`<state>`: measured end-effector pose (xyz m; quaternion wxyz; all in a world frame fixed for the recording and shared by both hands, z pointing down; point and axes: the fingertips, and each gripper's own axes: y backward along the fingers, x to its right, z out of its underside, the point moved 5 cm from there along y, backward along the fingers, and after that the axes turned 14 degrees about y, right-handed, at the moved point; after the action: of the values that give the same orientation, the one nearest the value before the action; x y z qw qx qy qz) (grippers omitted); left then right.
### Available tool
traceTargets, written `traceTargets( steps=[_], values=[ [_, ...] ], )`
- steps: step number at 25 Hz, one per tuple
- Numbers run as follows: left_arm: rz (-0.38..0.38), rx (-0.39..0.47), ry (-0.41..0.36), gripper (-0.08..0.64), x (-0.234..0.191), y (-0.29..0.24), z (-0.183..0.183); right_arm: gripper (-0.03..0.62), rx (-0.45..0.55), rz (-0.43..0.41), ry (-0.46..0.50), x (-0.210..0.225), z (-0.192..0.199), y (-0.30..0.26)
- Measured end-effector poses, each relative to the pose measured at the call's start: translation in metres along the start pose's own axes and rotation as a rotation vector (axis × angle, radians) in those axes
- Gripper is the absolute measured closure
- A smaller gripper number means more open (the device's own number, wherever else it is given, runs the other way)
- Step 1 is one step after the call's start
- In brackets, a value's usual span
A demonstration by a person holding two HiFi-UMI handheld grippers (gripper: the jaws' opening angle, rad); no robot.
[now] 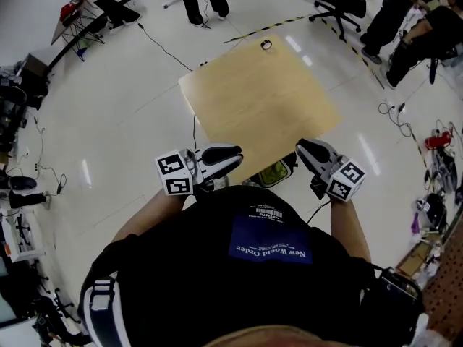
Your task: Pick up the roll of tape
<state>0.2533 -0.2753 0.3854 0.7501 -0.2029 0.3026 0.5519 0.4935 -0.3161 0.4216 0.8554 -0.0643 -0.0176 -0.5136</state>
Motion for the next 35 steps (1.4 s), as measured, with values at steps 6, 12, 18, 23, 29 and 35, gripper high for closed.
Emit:
traceTargets(
  steps=[6, 12, 18, 23, 29, 35],
  values=[
    [0.077, -0.046, -0.027, 0.477, -0.062, 0.046, -0.050, 0.561, -0.029, 0.131, -0.047, 0.009, -0.011, -0.064],
    [0.102, -0.114, -0.065, 0.477, -0.110, 0.034, -0.068, 0.554, -0.003, 0.221, -0.110, 0.036, -0.008, -0.073],
    [0.019, -0.057, -0.023, 0.477, -0.127, 0.006, -0.062, 0.518, -0.052, 0.185, -0.090, 0.073, 0.010, -0.073],
    [-0.094, -0.044, -0.012, 0.477, -0.176, -0.002, -0.061, 0.499, -0.084, 0.140, -0.034, 0.135, 0.024, -0.117],
    [-0.166, 0.021, -0.028, 0.477, -0.266, -0.008, -0.085, 0.474, -0.114, 0.187, 0.038, 0.238, 0.058, -0.222],
    [-0.205, 0.039, -0.008, 0.477, -0.346, 0.002, -0.089, 0.434, -0.178, 0.282, -0.025, 0.337, 0.103, -0.311]
  ],
)
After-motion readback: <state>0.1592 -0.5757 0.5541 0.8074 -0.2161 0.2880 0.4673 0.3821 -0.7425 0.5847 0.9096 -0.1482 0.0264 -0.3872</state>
